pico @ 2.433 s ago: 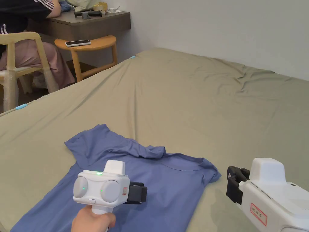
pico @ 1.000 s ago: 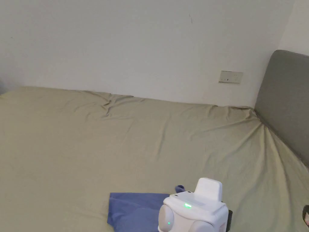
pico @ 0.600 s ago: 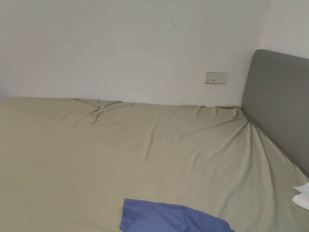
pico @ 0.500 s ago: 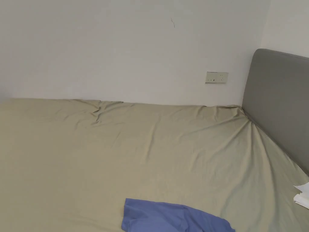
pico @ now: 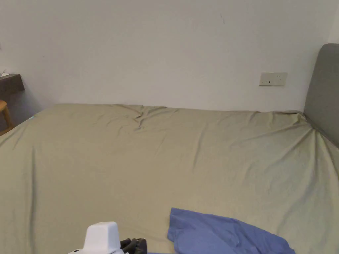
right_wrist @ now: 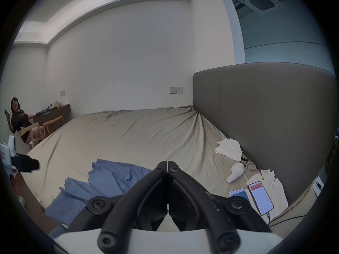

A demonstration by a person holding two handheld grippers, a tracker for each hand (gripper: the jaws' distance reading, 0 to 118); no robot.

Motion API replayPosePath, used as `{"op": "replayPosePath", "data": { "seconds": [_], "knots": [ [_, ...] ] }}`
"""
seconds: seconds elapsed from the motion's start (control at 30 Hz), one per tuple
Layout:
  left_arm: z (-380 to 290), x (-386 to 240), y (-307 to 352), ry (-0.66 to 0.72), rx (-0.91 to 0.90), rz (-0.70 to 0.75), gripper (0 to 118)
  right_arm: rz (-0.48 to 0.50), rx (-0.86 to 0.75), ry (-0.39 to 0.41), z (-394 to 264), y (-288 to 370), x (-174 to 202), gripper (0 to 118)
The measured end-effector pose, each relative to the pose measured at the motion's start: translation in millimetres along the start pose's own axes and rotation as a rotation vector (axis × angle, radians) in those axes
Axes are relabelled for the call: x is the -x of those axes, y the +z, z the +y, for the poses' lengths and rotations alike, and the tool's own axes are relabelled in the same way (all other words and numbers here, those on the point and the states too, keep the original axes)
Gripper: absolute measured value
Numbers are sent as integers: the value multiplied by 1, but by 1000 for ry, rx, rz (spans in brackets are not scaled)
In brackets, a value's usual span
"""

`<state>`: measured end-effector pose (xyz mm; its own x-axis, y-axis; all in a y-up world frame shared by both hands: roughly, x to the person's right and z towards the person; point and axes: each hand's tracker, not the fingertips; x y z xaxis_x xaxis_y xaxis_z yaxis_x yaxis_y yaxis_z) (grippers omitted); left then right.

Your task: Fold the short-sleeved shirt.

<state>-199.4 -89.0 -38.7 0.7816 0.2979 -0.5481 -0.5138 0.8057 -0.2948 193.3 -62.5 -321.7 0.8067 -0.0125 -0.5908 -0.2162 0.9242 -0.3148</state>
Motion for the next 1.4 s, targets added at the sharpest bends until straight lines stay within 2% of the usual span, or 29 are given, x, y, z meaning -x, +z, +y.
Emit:
{"op": "replayPosePath", "data": {
  "seconds": [0.03, 0.07, 0.17, 0.27, 0.37, 0.4, 0.47, 0.53, 0.63, 0.83, 0.9, 0.93, 0.97, 1.0, 1.07, 1.1, 1.17, 1.3, 1.4],
  "knots": [
    [-4, 17, 9, -21, -18, 128, 0, 7, 5, 1, -1, 0, 2, 1],
    [-7, 34, 9, -40, 37, 157, 0, 13, 12, -1, -2, -1, 4, 1],
    [-16, 75, 7, 34, 69, 171, 0, 19, 26, 1, -6, -5, 13, 1],
    [-31, 106, -16, 45, 160, 208, 0, 26, 53, 10, -11, -15, 24, 1],
    [-51, 110, -44, 86, 242, 124, 1, 39, 80, 8, -15, -22, 35, 1],
    [-58, 113, -55, 83, 254, 94, 21, 44, 90, 22, -17, -24, 39, 1],
    [-71, 110, -71, 61, 275, 87, 118, 46, 101, 34, -19, -27, 46, 1],
    [-83, 108, -76, -14, 326, 69, 107, 52, 116, 40, -21, -29, 51, 1],
    [-94, 93, -96, -47, 403, 65, 115, 54, 130, 45, -24, -32, 56, 1],
    [-119, 85, -116, -66, 497, 125, 108, 63, 159, 49, -28, -34, 60, 1],
    [-119, 77, -109, -137, 461, 170, 87, 67, 161, 54, -28, -33, 60, 1],
    [-117, 75, -105, -152, 472, 157, 71, 66, 161, 55, -29, -32, 59, 1],
    [-114, 75, -101, -141, 453, 127, 24, 65, 162, 55, -29, -32, 58, 1],
    [-113, 76, -101, -60, 463, 24, 1, 66, 163, 54, -29, -33, 57, 1],
    [-114, 76, -100, 14, 501, 18, 1, 63, 166, 49, -31, -33, 54, 1],
    [-115, 74, -97, -50, 483, 47, 1, 62, 167, 45, -33, -33, 53, 1],
    [-119, 74, -99, -71, 449, 64, 1, 63, 172, 36, -34, -35, 50, 1],
    [-105, 78, -75, 103, 303, -41, 1, 66, 182, 27, -36, -54, 43, 1],
    [-81, 65, -51, 119, 164, -57, 1, 65, 198, 6, -36, -94, 26, 1]
  ]
}}
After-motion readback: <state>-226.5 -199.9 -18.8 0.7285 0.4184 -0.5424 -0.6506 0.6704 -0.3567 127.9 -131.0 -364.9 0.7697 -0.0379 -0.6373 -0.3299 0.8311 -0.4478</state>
